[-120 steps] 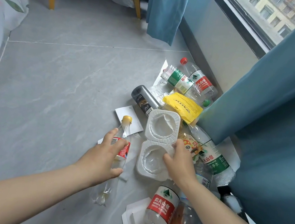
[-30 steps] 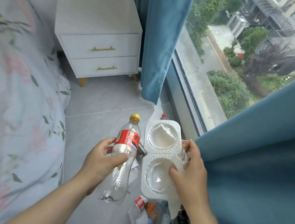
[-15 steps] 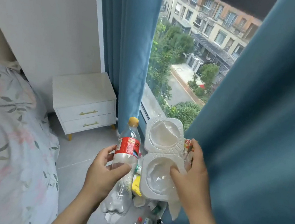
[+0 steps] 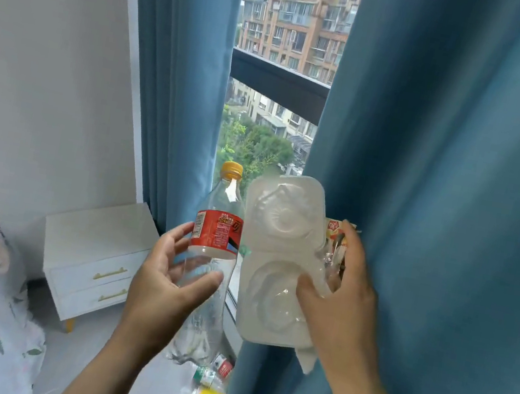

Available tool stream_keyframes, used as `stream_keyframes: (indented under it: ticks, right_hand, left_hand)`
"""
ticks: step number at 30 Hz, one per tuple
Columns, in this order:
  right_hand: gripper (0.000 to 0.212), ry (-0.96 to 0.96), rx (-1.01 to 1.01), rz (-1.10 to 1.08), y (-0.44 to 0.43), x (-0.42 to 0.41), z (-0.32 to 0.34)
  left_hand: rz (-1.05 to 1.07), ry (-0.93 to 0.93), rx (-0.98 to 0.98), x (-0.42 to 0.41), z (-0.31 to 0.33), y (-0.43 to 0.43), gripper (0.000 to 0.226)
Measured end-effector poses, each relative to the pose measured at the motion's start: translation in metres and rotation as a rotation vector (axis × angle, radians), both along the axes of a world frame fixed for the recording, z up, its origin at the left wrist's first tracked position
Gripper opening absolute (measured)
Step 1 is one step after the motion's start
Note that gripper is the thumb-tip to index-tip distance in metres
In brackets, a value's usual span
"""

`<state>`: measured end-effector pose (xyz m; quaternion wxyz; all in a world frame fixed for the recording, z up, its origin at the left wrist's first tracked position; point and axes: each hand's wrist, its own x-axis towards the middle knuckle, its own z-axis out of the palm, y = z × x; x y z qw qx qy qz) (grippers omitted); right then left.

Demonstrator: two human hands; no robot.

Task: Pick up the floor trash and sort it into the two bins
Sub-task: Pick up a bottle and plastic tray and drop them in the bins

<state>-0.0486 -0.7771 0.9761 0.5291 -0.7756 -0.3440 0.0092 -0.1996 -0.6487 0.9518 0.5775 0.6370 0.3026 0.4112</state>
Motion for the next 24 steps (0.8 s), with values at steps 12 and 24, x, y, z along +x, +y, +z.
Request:
stream_keyframes:
  ticks: [12, 24]
  right_hand:
    - [0.084, -0.171, 0.2, -0.148, -0.007, 0.0, 0.073]
    - [0.08, -0.229, 0.276, -0.594, 0.0, -0.044, 0.102]
  left_hand:
    - [-0.146, -0.253, 0.179, 0.033, 0.067, 0.013, 0.076]
    - [-0.674, -0.396, 0.14, 0.087, 0.093, 0.057, 0.071]
